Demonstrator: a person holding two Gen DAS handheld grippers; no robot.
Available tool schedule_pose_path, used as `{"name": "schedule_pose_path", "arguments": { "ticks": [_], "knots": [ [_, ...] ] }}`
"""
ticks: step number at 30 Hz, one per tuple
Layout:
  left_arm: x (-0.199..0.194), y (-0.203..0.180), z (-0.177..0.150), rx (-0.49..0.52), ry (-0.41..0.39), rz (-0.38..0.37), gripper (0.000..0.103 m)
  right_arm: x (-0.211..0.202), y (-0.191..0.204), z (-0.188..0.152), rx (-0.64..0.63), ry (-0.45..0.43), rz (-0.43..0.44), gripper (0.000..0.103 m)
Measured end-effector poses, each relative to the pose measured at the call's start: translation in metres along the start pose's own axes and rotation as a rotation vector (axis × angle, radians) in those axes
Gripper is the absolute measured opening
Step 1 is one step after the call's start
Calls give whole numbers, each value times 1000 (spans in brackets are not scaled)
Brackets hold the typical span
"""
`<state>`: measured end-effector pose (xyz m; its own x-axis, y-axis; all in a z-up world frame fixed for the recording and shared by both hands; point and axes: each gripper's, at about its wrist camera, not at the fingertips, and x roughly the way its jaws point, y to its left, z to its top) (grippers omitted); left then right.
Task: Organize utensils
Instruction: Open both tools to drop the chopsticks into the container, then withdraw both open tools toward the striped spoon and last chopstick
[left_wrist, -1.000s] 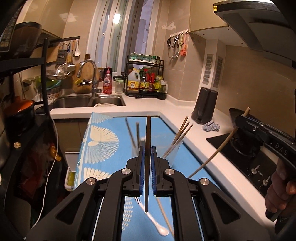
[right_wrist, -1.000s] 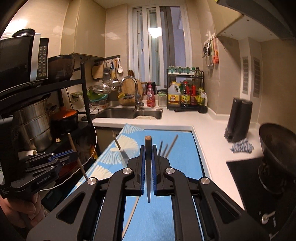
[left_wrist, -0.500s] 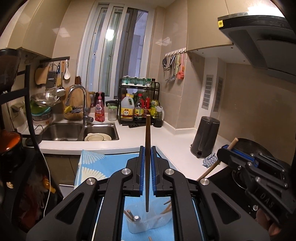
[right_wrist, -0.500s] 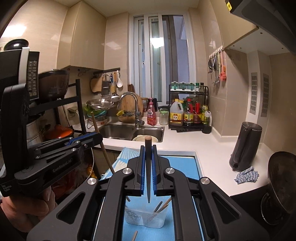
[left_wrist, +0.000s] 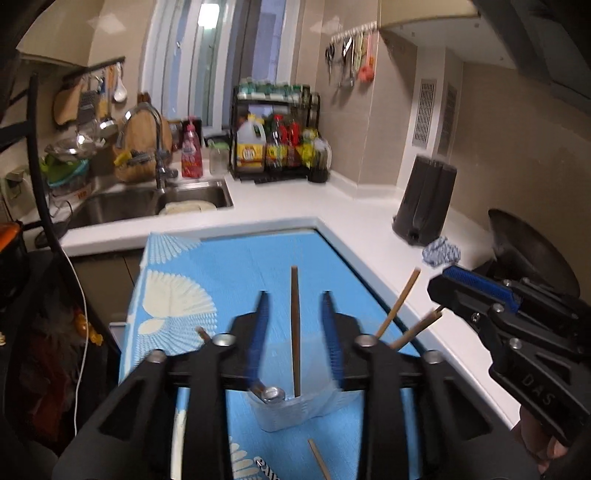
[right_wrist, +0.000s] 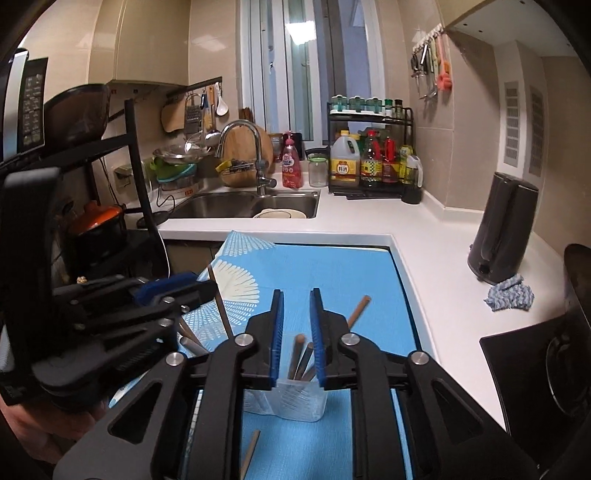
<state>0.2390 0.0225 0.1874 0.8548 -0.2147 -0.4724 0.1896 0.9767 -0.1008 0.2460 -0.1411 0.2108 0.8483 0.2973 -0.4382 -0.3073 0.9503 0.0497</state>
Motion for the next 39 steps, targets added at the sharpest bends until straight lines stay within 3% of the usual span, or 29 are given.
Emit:
{"name": "schedule_pose_path", "arguments": {
  "ticks": [7,11,15,27,35,39],
  "knots": [
    [-76,8,-13,-46,-121,38,36,-64,7,-13,-13,-111,-29,21],
    [-100,17,-43,-96,-122,57,36,-100,19,-42,-23,-160,-32,21],
    [-110,24,-84,-123,-86,99,36,-119,33,-80,-32,-153,-34,21],
    [-111,38,-181,-153,3,205,33,-105,52,-202,22,20,-47,20],
    [-98,35,-214,-159,54,199,29,-75,60,-261,58,141,-21,21],
    [-94,30,-223,-172,80,170,29,-58,74,-279,15,209,9,23]
  ]
}}
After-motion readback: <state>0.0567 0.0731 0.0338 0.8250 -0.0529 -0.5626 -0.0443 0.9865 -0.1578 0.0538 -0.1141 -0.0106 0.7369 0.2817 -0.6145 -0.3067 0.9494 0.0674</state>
